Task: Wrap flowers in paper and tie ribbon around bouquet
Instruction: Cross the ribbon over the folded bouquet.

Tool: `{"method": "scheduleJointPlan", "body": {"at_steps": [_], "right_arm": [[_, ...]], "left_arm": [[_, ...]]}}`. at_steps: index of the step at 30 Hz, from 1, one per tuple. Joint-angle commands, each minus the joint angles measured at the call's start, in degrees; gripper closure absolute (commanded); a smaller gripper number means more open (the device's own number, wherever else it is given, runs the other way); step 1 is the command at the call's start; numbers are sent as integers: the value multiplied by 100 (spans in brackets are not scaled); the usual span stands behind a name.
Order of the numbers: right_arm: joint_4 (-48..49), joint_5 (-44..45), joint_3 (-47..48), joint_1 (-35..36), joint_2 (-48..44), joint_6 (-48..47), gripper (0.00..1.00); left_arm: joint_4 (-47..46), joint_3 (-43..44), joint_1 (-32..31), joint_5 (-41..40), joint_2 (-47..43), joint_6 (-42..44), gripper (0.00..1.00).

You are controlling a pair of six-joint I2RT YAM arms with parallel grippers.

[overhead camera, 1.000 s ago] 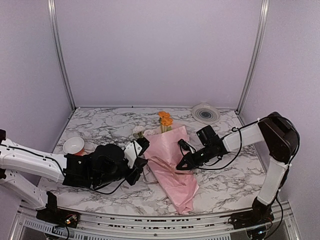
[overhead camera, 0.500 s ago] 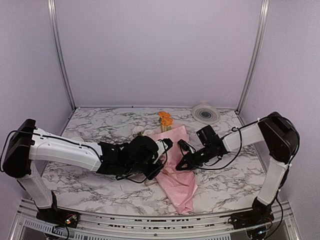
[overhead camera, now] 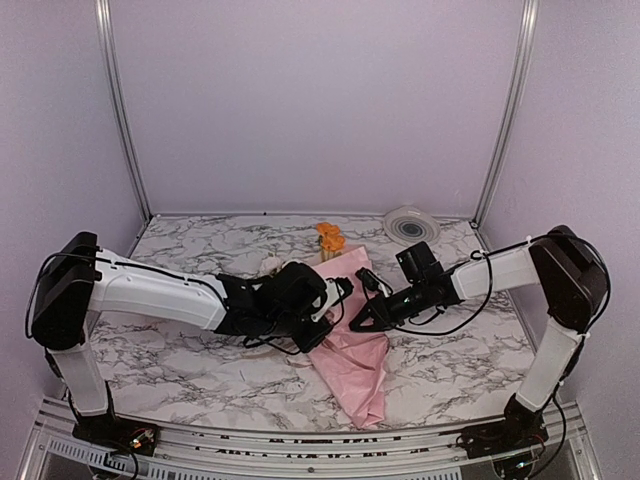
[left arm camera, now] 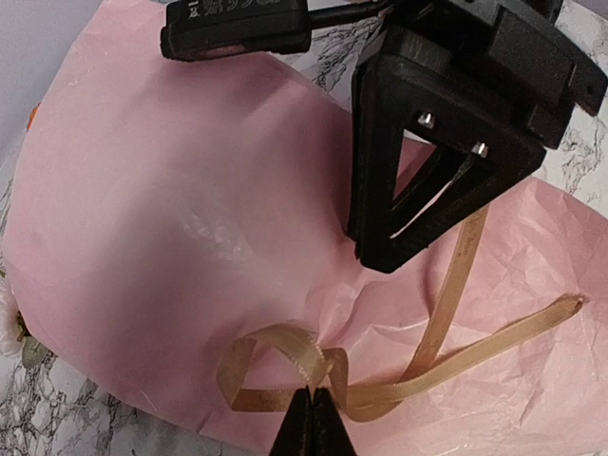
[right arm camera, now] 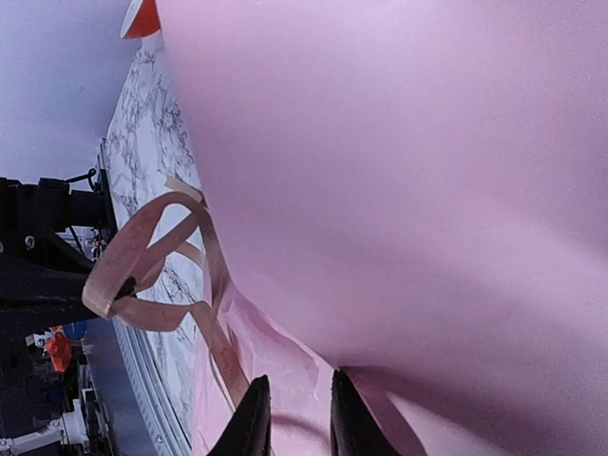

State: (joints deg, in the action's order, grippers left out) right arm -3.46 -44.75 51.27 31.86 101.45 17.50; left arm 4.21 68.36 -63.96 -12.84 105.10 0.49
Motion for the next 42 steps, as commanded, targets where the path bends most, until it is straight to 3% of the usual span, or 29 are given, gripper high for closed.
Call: {"method": "scheduleJointPlan", "body": {"at_steps": [1, 11, 18, 27, 36, 42], "right_arm": [[142, -81, 104, -30, -13, 64, 78], [192, -227, 41, -37, -154, 132, 79], [174, -438, -13, -41, -356, 154, 79], [147, -664, -46, -48, -540, 257, 79], [317, 175, -335, 237, -930, 488, 79], [-181, 1029, -123, 862, -882, 363, 70]], "left_arm": [[18, 292, 75, 128, 258, 249, 100], [265, 751, 436, 596, 771, 607, 100], [520, 1027, 850, 1609, 1038, 485, 100], [812, 1300, 886, 1846, 1217, 685, 100], [820, 1328, 956, 2054, 1258, 704, 100], [826, 1307, 967, 2061, 1250, 681, 100]]}}
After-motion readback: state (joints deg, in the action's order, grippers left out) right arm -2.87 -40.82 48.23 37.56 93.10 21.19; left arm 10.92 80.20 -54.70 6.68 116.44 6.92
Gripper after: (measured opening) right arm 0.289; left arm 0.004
